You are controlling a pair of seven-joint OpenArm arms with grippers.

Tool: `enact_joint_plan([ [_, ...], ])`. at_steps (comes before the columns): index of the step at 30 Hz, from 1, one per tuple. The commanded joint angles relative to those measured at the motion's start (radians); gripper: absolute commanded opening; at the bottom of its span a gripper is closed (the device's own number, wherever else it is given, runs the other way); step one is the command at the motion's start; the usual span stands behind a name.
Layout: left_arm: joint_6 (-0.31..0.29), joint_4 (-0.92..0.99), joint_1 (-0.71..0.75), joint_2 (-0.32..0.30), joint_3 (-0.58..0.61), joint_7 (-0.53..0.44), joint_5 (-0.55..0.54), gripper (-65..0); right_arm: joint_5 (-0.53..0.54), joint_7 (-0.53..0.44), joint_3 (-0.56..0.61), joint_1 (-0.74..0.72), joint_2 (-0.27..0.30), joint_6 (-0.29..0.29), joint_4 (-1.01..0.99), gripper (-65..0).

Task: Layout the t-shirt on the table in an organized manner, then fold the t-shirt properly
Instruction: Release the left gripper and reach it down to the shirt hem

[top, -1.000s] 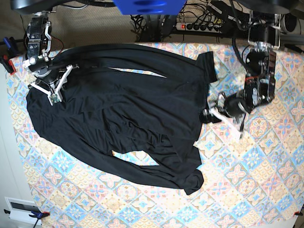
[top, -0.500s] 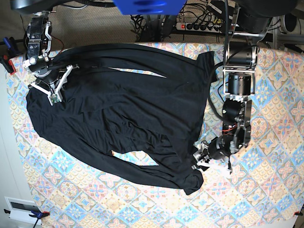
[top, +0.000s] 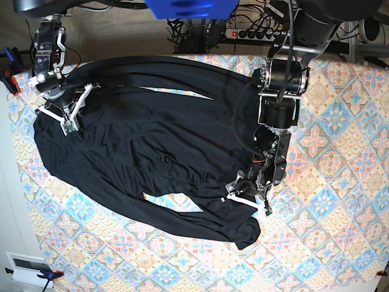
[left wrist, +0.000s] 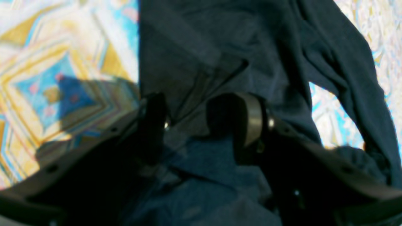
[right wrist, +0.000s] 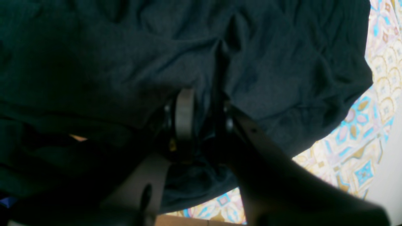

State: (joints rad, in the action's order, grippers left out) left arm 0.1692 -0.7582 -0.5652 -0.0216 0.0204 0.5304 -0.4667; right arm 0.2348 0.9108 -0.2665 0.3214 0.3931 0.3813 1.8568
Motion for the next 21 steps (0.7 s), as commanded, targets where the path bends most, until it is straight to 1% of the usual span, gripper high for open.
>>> enact_joint_plan([
  [1,0.006,-0.004,-0.016,0.009,-0.001,0.021,-0.004,-39.0,0.002,-0.015,-0.010,-0.006,0.014,-0.005,0.020,-54.4],
  [4,0.005,-0.014,-0.014,0.027,-0.001,0.018,-0.007,-52.4,0.002,-0.015,-0.010,-0.006,0.014,-0.005,0.020,-54.4],
  [6,0.005,-0.060,-0.003,0.038,-0.001,0.021,-0.007,-62.4,0.002,-0.015,-0.010,-0.006,0.014,-0.005,0.020,-54.4],
  [7,0.005,-0.102,0.007,0.041,0.000,0.024,-0.007,-65.0,0.002,-0.015,-0.010,-0.006,0.014,-0.005,0.020,-54.4],
  [8,0.002,-0.143,0.018,0.050,0.006,0.027,-0.007,-65.0,0.002,-0.015,-0.010,-0.006,0.014,-0.005,0.020,-54.4],
  [11,-0.061,-0.278,0.050,0.050,0.079,0.053,-0.008,-64.6,0.002,-0.015,-0.010,-0.006,0.014,-0.005,0.020,-54.4],
  [13,-0.086,-0.380,0.075,0.050,0.115,0.061,-0.008,-65.0,0.002,-0.015,-0.010,-0.006,0.014,-0.005,0.020,-54.4],
  [17,-0.115,-0.527,0.096,0.050,0.137,0.061,-0.010,-65.0,0.002,-0.015,-0.010,-0.006,0.014,-0.005,0.020,-54.4],
  [21,-0.162,-0.625,0.095,0.059,0.137,0.061,-0.010,-65.0,0.002,-0.015,-0.010,-0.006,0.014,-0.005,0.020,-54.4],
])
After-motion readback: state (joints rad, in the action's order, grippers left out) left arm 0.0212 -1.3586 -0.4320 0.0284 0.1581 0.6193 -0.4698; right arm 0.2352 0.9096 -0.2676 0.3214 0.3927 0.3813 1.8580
